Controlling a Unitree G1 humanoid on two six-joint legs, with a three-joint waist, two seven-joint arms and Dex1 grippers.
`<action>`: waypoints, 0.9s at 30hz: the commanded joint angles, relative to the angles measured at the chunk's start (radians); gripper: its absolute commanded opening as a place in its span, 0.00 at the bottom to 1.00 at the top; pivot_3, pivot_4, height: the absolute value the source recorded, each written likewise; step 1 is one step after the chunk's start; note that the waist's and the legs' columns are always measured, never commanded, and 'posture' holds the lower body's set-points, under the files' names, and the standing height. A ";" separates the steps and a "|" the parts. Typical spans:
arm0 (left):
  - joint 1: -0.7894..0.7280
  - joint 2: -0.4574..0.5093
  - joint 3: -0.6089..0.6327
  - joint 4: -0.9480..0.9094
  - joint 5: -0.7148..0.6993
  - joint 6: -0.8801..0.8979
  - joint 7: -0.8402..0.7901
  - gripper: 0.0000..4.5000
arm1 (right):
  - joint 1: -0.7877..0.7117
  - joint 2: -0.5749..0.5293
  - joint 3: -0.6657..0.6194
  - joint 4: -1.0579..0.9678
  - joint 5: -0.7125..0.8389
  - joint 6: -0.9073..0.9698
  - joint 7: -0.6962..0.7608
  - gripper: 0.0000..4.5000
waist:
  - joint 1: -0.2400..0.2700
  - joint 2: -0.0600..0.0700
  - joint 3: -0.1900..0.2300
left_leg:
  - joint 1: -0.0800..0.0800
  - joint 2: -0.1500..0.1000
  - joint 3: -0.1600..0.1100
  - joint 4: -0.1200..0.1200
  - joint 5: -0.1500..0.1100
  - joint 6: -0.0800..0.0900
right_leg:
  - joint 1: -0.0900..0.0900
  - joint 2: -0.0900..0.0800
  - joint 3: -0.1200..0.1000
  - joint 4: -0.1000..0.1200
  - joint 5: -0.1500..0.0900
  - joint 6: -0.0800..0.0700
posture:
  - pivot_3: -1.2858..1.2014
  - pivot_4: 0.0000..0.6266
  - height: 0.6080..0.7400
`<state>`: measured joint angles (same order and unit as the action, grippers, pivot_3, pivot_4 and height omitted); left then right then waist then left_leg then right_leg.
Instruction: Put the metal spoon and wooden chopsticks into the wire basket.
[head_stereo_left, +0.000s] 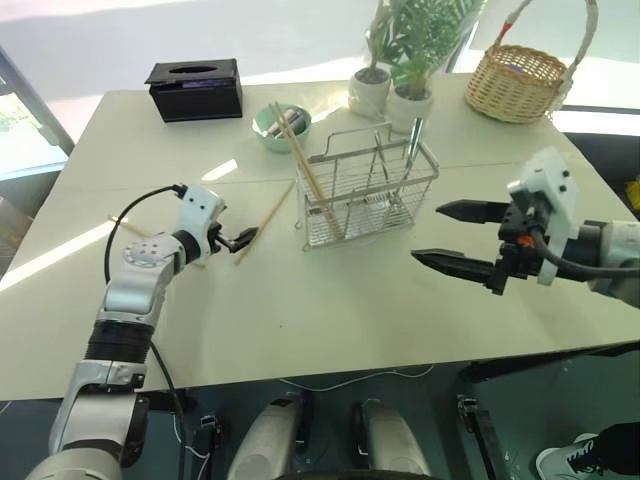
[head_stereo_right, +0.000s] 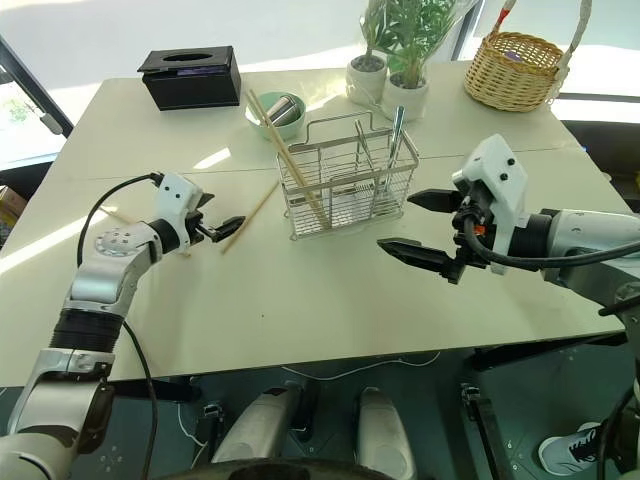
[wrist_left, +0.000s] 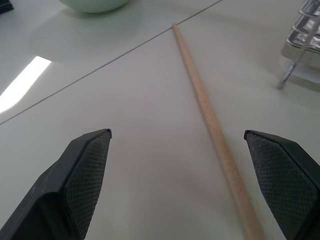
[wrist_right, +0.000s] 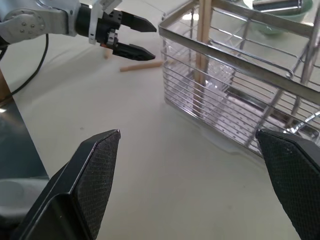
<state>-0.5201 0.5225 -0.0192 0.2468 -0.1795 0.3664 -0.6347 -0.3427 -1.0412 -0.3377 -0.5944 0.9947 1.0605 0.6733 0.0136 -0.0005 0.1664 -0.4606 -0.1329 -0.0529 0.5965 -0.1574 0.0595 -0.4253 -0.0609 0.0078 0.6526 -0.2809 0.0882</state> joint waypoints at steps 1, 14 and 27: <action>-0.050 -0.004 -0.018 -0.004 0.018 -0.002 -0.022 1.00 | 0.004 -0.024 -0.031 0.002 -0.033 -0.051 0.027 1.00 | 0.000 0.000 0.000 | 0.000 0.000 0.000 0.000 0.000 0.000 | 0.000 0.000 0.000 0.000 0.000 0.000 | 0.52 0.24 1.00; -0.319 0.016 -0.165 0.133 0.160 0.356 -0.056 1.00 | 0.000 0.013 -0.022 -0.010 -0.063 -0.087 0.001 1.00 | -0.002 0.000 0.000 | 0.000 0.000 0.000 0.002 0.000 0.000 | 0.000 0.000 0.000 0.000 0.002 0.003 | 0.52 0.24 1.00; -0.353 0.037 -0.217 0.097 0.174 0.599 -0.072 1.00 | -0.009 0.047 0.000 -0.006 -0.078 -0.112 -0.031 1.00 | -0.001 -0.001 0.000 | 0.000 0.000 0.000 0.003 0.000 0.000 | 0.000 0.000 0.000 0.002 0.003 0.003 | 0.52 0.24 1.00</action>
<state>-0.8718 0.5440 -0.2218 0.3693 -0.0249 0.9527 -0.7054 -0.3300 -0.9991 -0.3231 -0.5872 0.9193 0.9730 0.6477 0.0125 -0.0011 0.1665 -0.4609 -0.1330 -0.0529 0.5999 -0.1573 0.0595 -0.4251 -0.0608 0.0076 0.6546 -0.2781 0.0913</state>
